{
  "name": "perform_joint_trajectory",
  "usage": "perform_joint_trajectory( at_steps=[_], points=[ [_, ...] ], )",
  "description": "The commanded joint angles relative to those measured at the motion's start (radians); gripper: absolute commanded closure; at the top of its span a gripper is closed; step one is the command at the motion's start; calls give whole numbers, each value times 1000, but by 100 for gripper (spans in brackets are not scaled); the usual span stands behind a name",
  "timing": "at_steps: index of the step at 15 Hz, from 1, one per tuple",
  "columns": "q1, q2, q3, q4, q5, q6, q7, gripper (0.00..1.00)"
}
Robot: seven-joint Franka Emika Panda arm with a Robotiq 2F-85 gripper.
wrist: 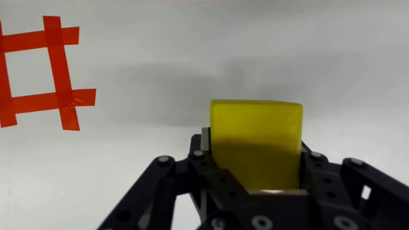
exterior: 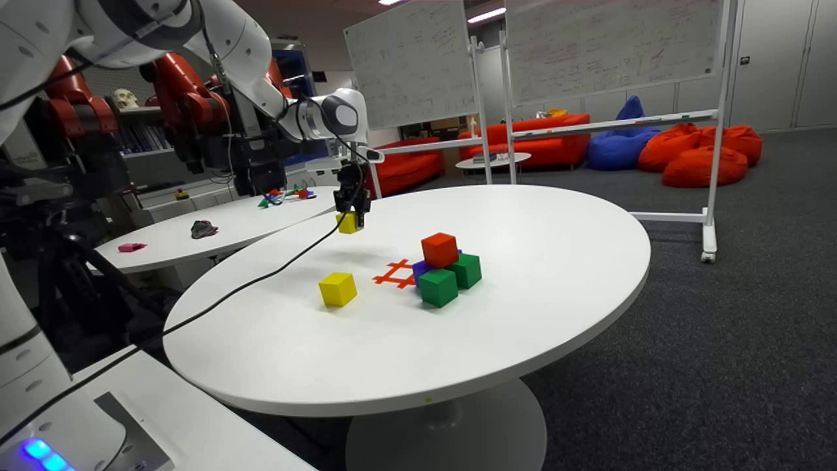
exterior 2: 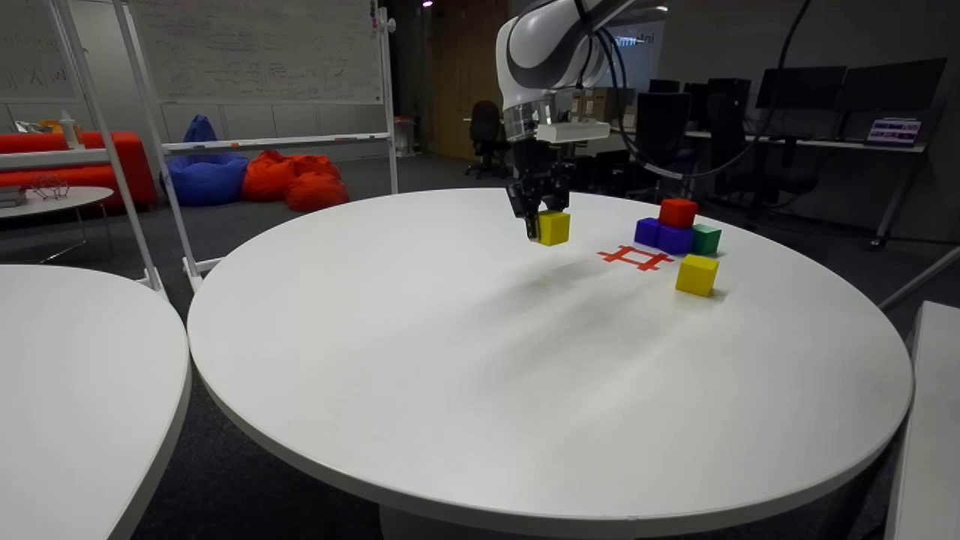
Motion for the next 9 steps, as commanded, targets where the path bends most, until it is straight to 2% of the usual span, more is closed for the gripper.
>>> perform_joint_trajectory(
  at_steps=[1, 9],
  points=[
    [-7, 54, -3, 79, 4, -48, -3, 70],
    [-7, 127, -9, 161, 3, -80, 0, 70]
  ],
)
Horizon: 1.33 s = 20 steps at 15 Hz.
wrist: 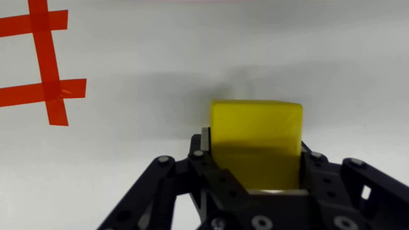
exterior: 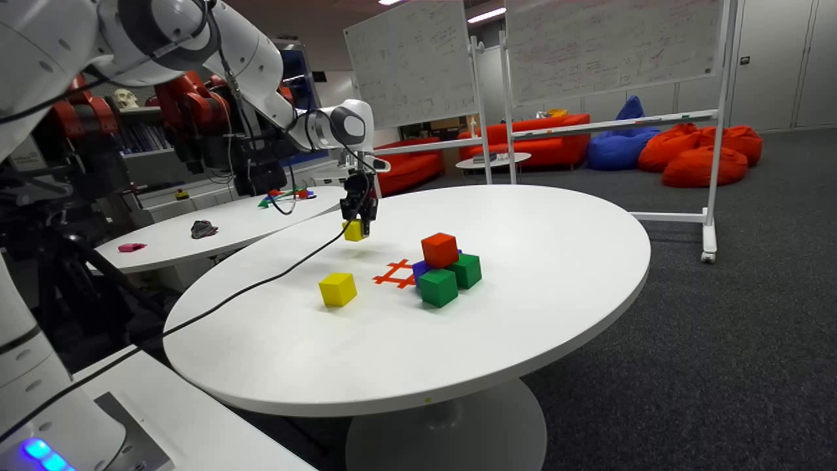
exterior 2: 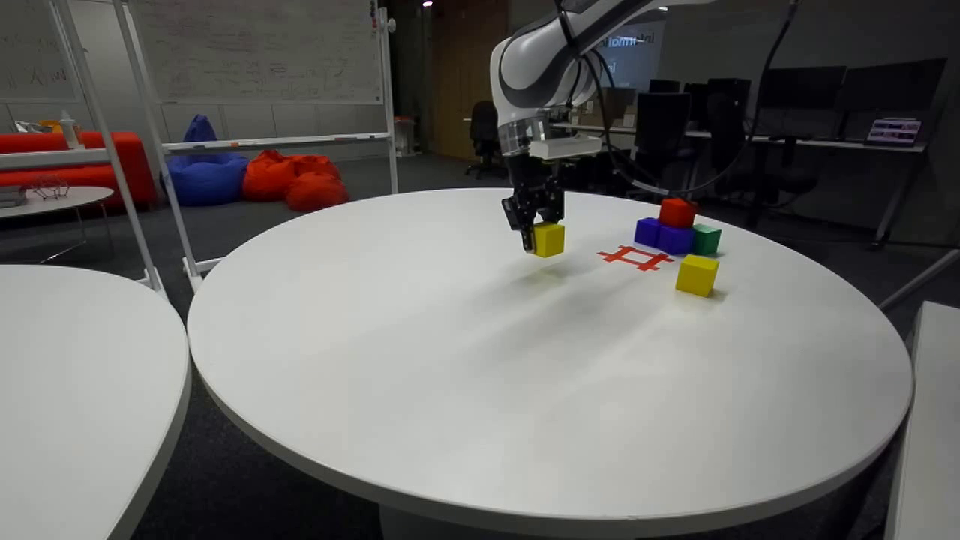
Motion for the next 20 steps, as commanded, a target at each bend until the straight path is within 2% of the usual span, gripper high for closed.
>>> perform_joint_trajectory(
  at_steps=[1, 9, 10, 11, 14, 20],
  points=[
    [-7, 45, -3, 79, 4, -67, 0, 70],
    [-12, 83, -5, 139, 11, -109, 4, 70],
    [-11, 81, -6, 140, 9, -113, 4, 20],
    [-10, 81, -8, 142, 7, -117, 6, 19],
    [-7, 83, -11, 151, 3, -119, 7, 0],
    [-5, 89, -13, 163, 1, -117, 10, 0]
  ],
)
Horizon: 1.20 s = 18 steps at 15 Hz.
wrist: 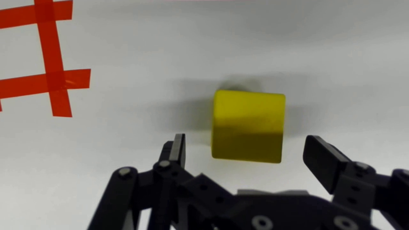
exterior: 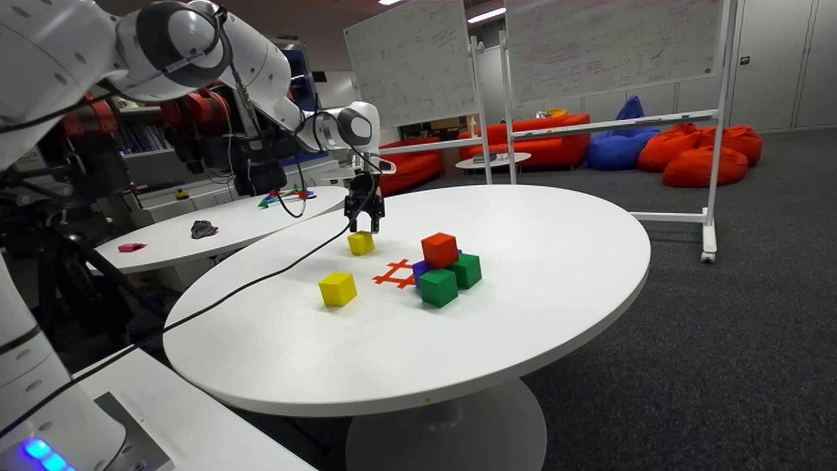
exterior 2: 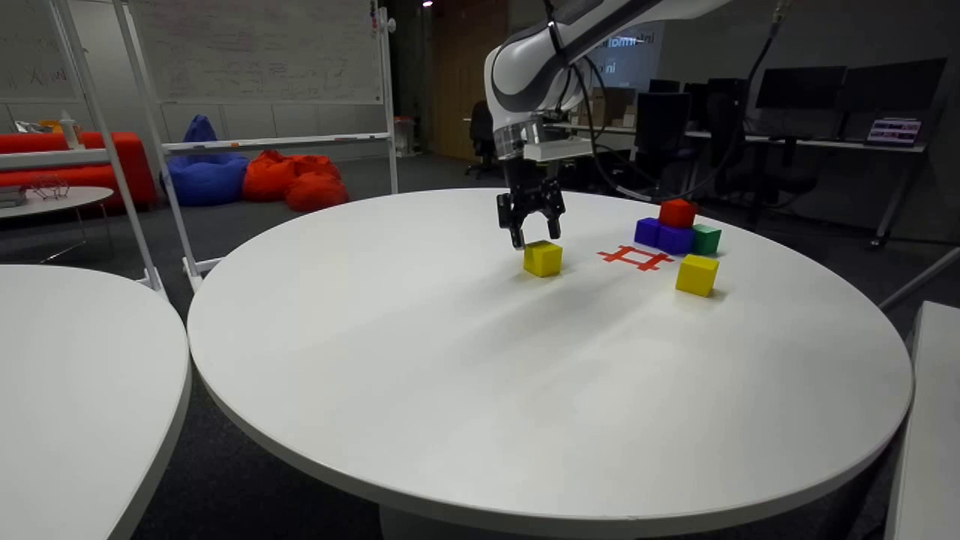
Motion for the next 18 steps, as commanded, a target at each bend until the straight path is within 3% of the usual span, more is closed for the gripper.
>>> perform_joint_trajectory(
  at_steps=[1, 18],
  points=[
    [-3, 16, -2, 44, 0, -44, 10, 0],
    [2, 7, 1, 9, -2, -3, 1, 0]
  ],
)
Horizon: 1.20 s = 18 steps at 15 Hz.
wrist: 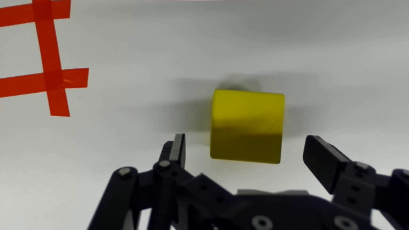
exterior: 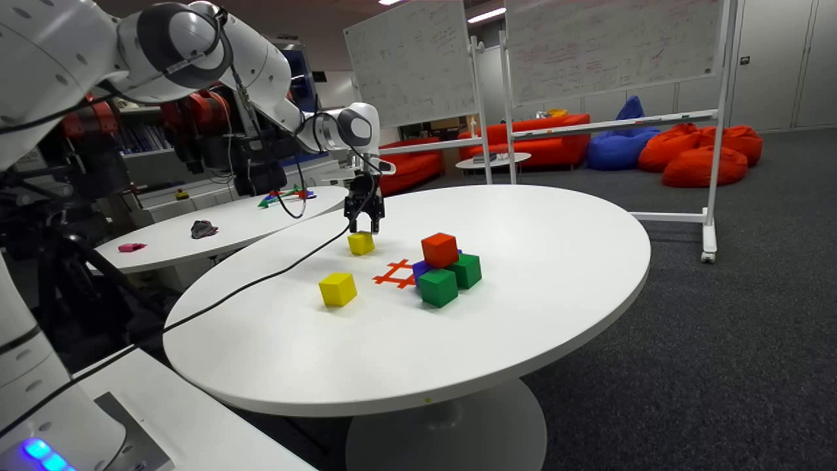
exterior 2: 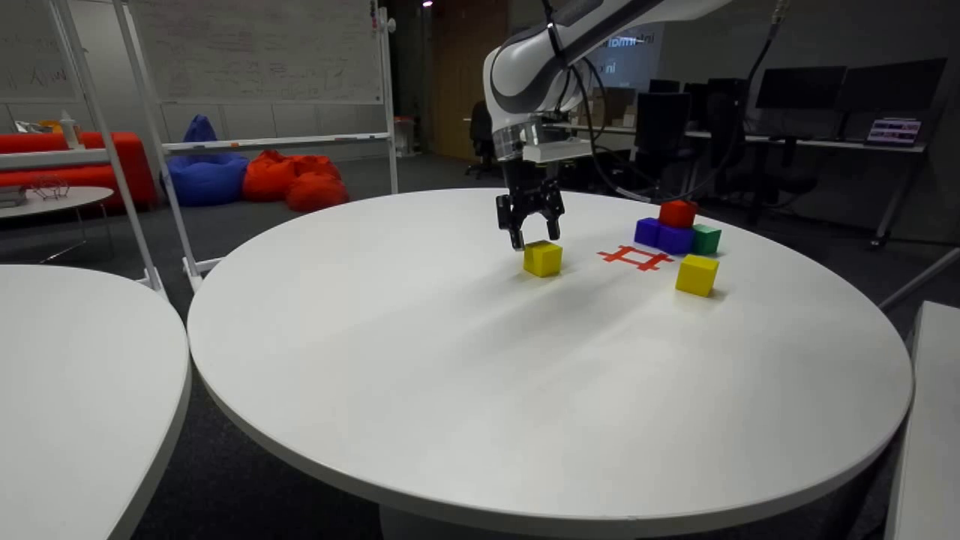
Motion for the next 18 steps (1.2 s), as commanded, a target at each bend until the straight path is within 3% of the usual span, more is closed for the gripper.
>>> perform_joint_trajectory(
  at_steps=[1, 8, 18],
  points=[
    [-1, 2, 2, 5, -2, -3, 1, 0],
    [-2, -3, 4, -1, -1, 3, -4, 0],
    [42, -252, 4, -319, -29, 240, 6, 0]
  ],
)
